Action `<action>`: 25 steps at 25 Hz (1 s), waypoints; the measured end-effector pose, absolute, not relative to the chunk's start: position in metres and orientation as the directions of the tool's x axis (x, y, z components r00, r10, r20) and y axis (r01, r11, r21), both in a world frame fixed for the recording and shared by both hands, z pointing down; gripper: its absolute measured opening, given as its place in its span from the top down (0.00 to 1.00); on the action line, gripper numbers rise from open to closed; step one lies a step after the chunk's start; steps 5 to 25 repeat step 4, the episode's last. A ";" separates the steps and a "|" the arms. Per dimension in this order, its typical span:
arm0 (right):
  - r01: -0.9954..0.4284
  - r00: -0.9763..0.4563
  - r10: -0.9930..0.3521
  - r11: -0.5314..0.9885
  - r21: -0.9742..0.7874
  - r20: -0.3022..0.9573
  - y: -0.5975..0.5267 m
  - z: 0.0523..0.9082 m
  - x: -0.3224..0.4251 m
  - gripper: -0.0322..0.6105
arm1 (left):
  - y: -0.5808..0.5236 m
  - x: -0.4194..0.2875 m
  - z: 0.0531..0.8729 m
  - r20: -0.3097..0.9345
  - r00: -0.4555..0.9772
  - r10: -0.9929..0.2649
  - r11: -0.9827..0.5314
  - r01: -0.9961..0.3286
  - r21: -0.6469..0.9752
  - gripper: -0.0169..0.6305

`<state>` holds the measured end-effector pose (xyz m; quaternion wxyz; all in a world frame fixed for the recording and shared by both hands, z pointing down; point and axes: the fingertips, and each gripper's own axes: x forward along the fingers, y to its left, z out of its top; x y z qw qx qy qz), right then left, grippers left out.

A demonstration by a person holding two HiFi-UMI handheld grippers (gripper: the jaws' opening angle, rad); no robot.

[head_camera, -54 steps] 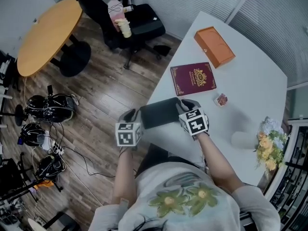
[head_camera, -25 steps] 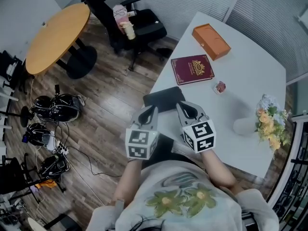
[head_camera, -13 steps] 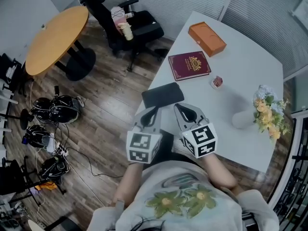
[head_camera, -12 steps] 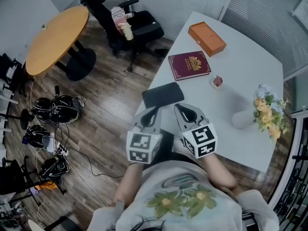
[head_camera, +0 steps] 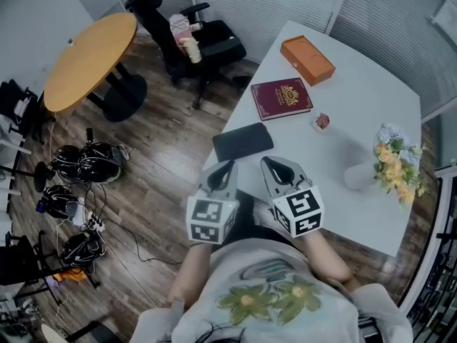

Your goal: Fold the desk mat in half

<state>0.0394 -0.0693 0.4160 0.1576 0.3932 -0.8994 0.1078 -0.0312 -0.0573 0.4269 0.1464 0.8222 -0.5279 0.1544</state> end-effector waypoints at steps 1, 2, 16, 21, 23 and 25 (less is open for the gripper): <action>-0.742 -0.641 -0.674 0.667 -0.069 0.367 -0.070 0.415 0.040 0.92 | -0.058 -0.030 0.424 0.408 0.392 -0.825 -0.399 -0.914 0.072 0.97; -0.742 -0.641 -0.675 0.667 -0.069 0.366 -0.069 0.414 0.041 0.92 | -0.058 -0.028 0.422 0.408 0.391 -0.825 -0.399 -0.914 0.067 0.97; -0.741 -0.641 -0.674 0.667 -0.069 0.366 -0.068 0.413 0.043 0.92 | -0.057 -0.025 0.421 0.409 0.389 -0.825 -0.401 -0.914 0.060 0.97; -0.741 -0.641 -0.674 0.667 -0.069 0.366 -0.068 0.413 0.043 0.92 | -0.057 -0.025 0.421 0.409 0.389 -0.825 -0.401 -0.914 0.060 0.97; -0.741 -0.641 -0.674 0.667 -0.069 0.366 -0.068 0.413 0.043 0.92 | -0.057 -0.025 0.421 0.409 0.389 -0.825 -0.401 -0.914 0.060 0.97; -0.741 -0.641 -0.674 0.667 -0.069 0.366 -0.068 0.413 0.043 0.92 | -0.057 -0.025 0.421 0.409 0.389 -0.825 -0.401 -0.914 0.060 0.97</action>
